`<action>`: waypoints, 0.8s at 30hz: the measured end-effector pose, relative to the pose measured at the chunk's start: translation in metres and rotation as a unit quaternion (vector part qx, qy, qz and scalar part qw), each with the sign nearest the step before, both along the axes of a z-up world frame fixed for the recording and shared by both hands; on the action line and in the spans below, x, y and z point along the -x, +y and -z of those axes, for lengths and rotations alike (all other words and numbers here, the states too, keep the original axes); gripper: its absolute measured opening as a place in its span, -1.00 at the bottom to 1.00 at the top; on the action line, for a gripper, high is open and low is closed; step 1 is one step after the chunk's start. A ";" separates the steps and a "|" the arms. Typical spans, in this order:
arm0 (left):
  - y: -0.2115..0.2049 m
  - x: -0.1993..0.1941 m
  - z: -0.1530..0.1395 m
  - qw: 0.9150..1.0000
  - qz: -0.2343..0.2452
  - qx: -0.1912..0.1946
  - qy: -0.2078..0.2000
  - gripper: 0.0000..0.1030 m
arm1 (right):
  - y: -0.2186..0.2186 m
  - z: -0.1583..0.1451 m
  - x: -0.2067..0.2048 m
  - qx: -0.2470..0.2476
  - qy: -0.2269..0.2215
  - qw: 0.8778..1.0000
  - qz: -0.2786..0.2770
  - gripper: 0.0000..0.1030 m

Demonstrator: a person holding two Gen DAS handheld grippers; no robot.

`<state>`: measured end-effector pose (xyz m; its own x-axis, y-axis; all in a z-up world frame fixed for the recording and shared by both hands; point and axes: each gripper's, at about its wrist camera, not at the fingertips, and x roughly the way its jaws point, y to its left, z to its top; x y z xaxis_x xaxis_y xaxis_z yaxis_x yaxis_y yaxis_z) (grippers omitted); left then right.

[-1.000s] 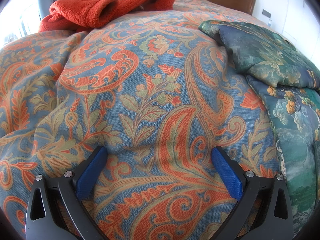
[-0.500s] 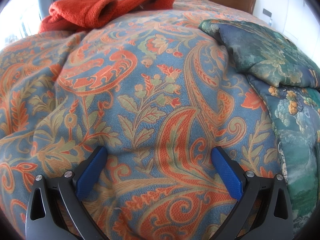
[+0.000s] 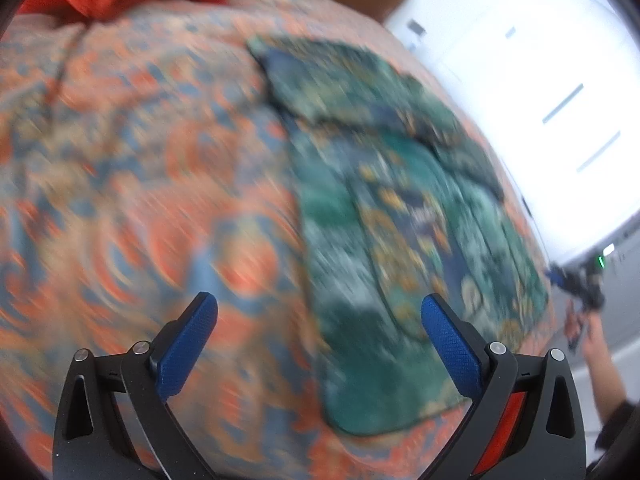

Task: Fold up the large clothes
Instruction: 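Grasp the jacket hem with the left tool and lift it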

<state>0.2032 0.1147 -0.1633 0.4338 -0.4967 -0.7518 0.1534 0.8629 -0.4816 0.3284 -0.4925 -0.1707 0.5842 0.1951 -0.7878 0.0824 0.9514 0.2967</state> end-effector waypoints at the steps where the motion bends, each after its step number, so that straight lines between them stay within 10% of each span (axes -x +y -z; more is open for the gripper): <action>1: -0.010 0.001 0.006 1.000 0.006 -0.006 0.005 0.97 | -0.003 0.007 -0.007 -0.012 0.012 1.000 -0.003 0.47; 7: -0.055 -0.001 0.008 0.998 0.063 -0.013 0.003 0.95 | -0.005 0.055 -0.033 -0.052 0.107 0.992 -0.048 0.47; 15: -0.071 -0.005 0.016 0.996 0.075 -0.020 0.040 0.86 | 0.011 0.059 -0.028 -0.110 0.104 0.985 -0.082 0.50; 19: -0.071 -0.001 0.020 0.994 0.083 -0.029 0.067 0.33 | 0.011 0.066 -0.030 -0.112 0.121 0.982 -0.095 0.37; 24: -0.064 -0.004 0.010 0.994 0.068 -0.022 0.087 -0.56 | 0.021 0.049 -0.030 -0.114 0.111 0.981 -0.108 -0.60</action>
<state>0.2071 0.0504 -0.1733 0.2268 -0.5068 -0.8317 0.1878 0.8607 -0.4733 0.3579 -0.4714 -0.2196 0.3294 0.4807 -0.8127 -0.0271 0.8652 0.5007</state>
